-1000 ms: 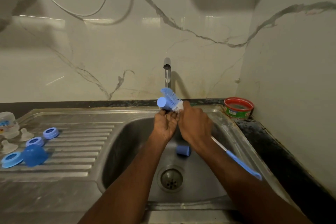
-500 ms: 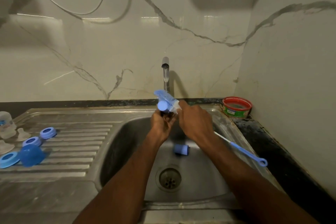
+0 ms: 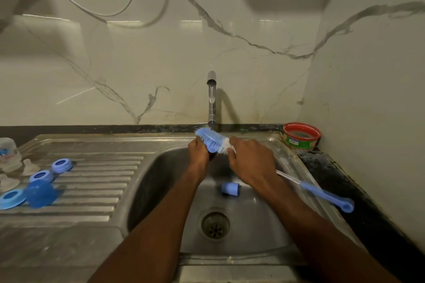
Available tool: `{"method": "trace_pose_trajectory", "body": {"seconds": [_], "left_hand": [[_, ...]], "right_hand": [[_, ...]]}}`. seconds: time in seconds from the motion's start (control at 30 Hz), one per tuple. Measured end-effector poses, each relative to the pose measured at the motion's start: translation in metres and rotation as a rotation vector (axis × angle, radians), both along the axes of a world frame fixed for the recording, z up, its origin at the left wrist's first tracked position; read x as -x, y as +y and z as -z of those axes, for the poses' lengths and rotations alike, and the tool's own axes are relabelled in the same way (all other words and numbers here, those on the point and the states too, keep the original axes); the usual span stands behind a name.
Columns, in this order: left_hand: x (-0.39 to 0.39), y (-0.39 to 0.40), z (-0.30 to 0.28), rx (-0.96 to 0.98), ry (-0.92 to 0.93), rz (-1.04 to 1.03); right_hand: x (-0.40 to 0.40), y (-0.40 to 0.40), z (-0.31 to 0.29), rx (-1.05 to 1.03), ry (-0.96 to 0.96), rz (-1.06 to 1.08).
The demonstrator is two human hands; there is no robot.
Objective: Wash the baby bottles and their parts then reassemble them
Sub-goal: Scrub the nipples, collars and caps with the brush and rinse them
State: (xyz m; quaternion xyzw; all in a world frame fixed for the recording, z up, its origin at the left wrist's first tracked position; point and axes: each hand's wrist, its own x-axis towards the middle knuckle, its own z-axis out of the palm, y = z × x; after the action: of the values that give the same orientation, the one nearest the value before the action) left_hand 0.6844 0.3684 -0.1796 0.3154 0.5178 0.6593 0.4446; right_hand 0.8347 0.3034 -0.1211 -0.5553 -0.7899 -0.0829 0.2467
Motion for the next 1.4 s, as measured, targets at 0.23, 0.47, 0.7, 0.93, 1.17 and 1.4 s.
{"method": "trace_pose_trajectory", "body": {"seconds": [0.23,0.47,0.7,0.93,1.17,1.4], "left_hand": [[-0.008,0.005,-0.004,0.096,0.143,0.122],[0.002,0.008,0.001,0.056,-0.164,0.139],[0.011,-0.008,0.003,-0.137,0.351,0.318],[0.029,-0.006,0.002,-0.275,0.566,-0.031],[0.024,-0.005,0.001,-0.252,0.692,0.001],[0.029,-0.006,0.006,-0.245,1.076,0.113]], "right_hand": [[0.008,0.011,-0.004,0.08,0.046,0.121],[0.003,0.0,0.006,0.095,0.016,0.078],[-0.025,0.011,-0.003,0.124,0.031,0.24],[-0.029,0.013,0.002,0.072,0.076,0.195],[-0.029,0.018,0.006,0.025,0.073,0.187],[-0.032,0.019,0.01,0.042,-0.001,0.188]]}}
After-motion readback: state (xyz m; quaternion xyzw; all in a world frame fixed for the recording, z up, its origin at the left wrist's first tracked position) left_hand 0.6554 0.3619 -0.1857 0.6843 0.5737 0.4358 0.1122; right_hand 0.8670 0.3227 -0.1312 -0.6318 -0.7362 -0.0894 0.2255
